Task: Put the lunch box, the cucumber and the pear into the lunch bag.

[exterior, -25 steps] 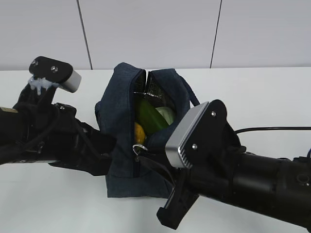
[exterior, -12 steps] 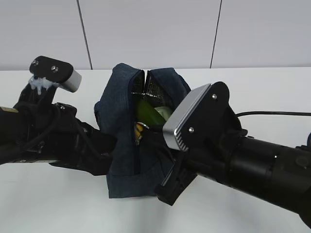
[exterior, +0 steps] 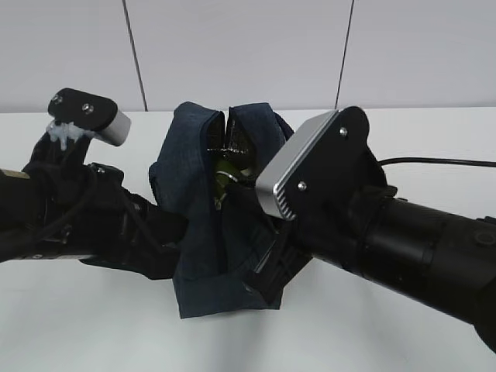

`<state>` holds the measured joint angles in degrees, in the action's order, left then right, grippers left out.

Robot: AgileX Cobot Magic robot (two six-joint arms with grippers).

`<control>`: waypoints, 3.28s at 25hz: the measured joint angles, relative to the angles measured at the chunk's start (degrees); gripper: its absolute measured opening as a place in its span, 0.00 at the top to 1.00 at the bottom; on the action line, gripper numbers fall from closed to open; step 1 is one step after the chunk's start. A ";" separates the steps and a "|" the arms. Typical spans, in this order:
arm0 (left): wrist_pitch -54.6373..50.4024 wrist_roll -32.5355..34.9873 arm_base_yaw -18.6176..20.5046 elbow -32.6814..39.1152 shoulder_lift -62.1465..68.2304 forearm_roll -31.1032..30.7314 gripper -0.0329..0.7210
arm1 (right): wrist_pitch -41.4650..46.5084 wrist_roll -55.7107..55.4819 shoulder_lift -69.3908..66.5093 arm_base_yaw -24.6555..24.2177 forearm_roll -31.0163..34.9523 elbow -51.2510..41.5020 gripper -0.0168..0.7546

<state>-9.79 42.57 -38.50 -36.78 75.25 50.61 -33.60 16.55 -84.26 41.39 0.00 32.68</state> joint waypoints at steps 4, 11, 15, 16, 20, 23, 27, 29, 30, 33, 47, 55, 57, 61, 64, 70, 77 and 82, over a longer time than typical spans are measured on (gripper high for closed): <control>-0.17 0.00 0.00 0.00 0.06 -0.05 0.95 | -1.46 1.43 0.43 0.00 1.22 0.14 0.98; -0.61 0.00 0.00 0.00 0.06 -0.11 0.95 | -3.13 5.19 0.48 0.00 5.01 1.22 0.98; -0.97 0.00 0.00 -0.29 0.06 -0.11 0.95 | -3.13 8.08 0.48 0.13 7.43 1.81 0.98; -1.16 0.00 0.00 -0.39 0.06 -0.11 0.95 | -3.13 8.52 0.48 0.13 7.79 2.06 0.98; -2.18 0.00 0.00 -0.50 0.06 -0.11 0.95 | -1.86 9.25 0.48 0.13 8.37 2.86 0.98; -2.64 0.00 0.00 -0.50 0.06 -0.70 0.95 | -1.54 9.25 0.48 0.13 8.65 3.09 0.98; -3.05 0.00 0.00 -0.50 0.06 -1.13 0.95 | -0.44 8.14 0.48 0.13 8.65 3.48 0.98; -3.11 0.00 0.00 -0.50 0.06 -1.19 0.95 | 1.12 7.70 0.48 0.13 8.65 4.48 0.98; -3.19 0.00 0.00 -0.50 0.06 -1.25 0.95 | 1.99 7.55 0.48 0.13 8.65 4.98 0.98; -3.60 0.00 0.00 -0.50 0.06 -1.42 0.95 | 3.17 6.89 0.48 0.13 8.65 5.99 0.98; -5.33 0.00 0.00 -0.50 0.06 -2.35 0.95 | 17.60 3.19 1.56 0.13 6.81 13.49 0.98; -7.00 0.00 0.00 -0.50 0.11 -2.53 0.95 | 33.18 0.67 4.36 0.03 5.65 17.91 0.98; -7.07 -0.06 0.00 -0.50 0.11 -2.53 0.95 | 35.42 -0.07 4.62 0.03 5.52 18.76 0.98; -6.53 -0.18 0.00 -0.50 0.11 -1.44 0.95 | 38.03 -2.51 4.62 0.03 5.52 20.11 0.98; -5.62 -0.20 0.00 -0.39 0.18 -0.17 0.95 | 38.65 -4.87 4.62 0.03 5.52 20.19 0.98; -3.28 -0.20 0.00 -0.32 0.56 0.19 0.95 | 41.24 -7.99 4.83 0.03 6.22 20.76 0.98; -2.63 -0.20 0.00 -0.32 0.56 0.23 0.95 | 45.11 -8.21 4.83 0.03 8.41 23.11 0.98; -2.00 -0.20 0.00 -0.32 0.56 0.23 0.95 | 46.92 -8.34 4.83 0.03 9.87 24.57 0.98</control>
<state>-11.79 42.37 -38.50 -37.11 75.81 50.85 13.32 8.21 -79.42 41.42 9.87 57.24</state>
